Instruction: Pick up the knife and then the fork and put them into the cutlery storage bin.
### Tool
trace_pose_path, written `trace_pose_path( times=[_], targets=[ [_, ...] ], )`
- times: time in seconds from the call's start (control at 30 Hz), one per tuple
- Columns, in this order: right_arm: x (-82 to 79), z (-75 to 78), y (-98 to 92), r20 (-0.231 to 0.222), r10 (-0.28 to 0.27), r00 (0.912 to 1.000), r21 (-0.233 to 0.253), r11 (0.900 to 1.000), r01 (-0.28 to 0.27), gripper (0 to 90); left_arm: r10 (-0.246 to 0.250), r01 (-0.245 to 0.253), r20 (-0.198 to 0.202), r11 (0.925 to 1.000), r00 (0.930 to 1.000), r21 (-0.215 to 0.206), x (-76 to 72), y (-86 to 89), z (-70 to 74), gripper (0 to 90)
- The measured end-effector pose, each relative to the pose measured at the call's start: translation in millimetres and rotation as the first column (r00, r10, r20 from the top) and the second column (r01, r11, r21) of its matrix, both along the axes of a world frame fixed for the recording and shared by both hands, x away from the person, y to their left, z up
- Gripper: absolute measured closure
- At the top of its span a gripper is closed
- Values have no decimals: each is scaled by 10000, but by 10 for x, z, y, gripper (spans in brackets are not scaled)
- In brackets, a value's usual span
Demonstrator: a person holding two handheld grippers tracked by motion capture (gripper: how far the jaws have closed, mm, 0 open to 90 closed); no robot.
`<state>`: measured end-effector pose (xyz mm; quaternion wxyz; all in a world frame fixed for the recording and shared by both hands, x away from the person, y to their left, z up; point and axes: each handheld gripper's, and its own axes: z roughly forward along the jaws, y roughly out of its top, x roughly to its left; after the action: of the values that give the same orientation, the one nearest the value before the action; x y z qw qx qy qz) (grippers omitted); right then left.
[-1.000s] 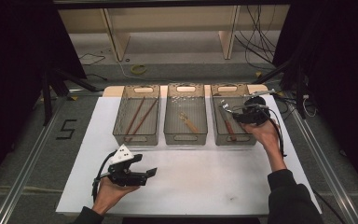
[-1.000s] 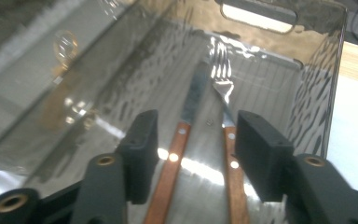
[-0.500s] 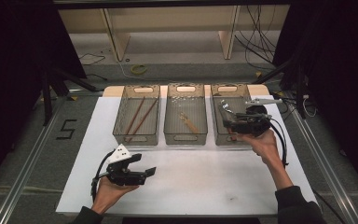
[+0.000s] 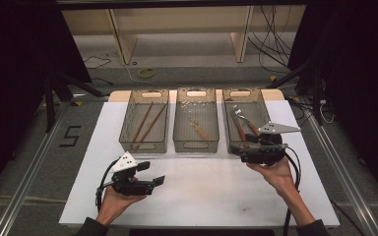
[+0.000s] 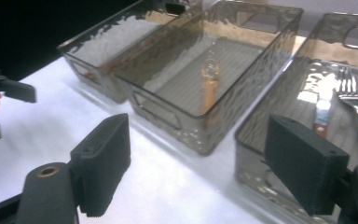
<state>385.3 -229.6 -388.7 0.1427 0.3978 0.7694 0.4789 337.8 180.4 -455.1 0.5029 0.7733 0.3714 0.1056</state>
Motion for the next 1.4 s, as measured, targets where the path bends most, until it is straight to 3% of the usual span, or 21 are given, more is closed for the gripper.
trace_pose_path(
  times=[0.47, 0.67, 1.1, 1.4],
  targets=[
    [-347, -173, 42, 338, 544, 9979, 550, 9969, -562, 214, -92, 92, 27, 9998, 10000, -156, -7, 16, 5, 186],
    [-483, -263, 25, 522, 550, 9971, 576, 9967, -580, 215, -157, 159, 50, 9995, 9999, -291, -13, 31, 10, 187],
    [-648, -446, -80, 443, 464, 9979, 925, 9944, -504, 204, -344, 346, 58, 9982, 9994, -499, -34, 26, 8, 186],
    [-715, -520, -166, 527, 219, 9984, 589, 9980, -250, 200, -399, 400, 22, 9977, 9992, -540, -64, 26, 6, 186]
  ],
)
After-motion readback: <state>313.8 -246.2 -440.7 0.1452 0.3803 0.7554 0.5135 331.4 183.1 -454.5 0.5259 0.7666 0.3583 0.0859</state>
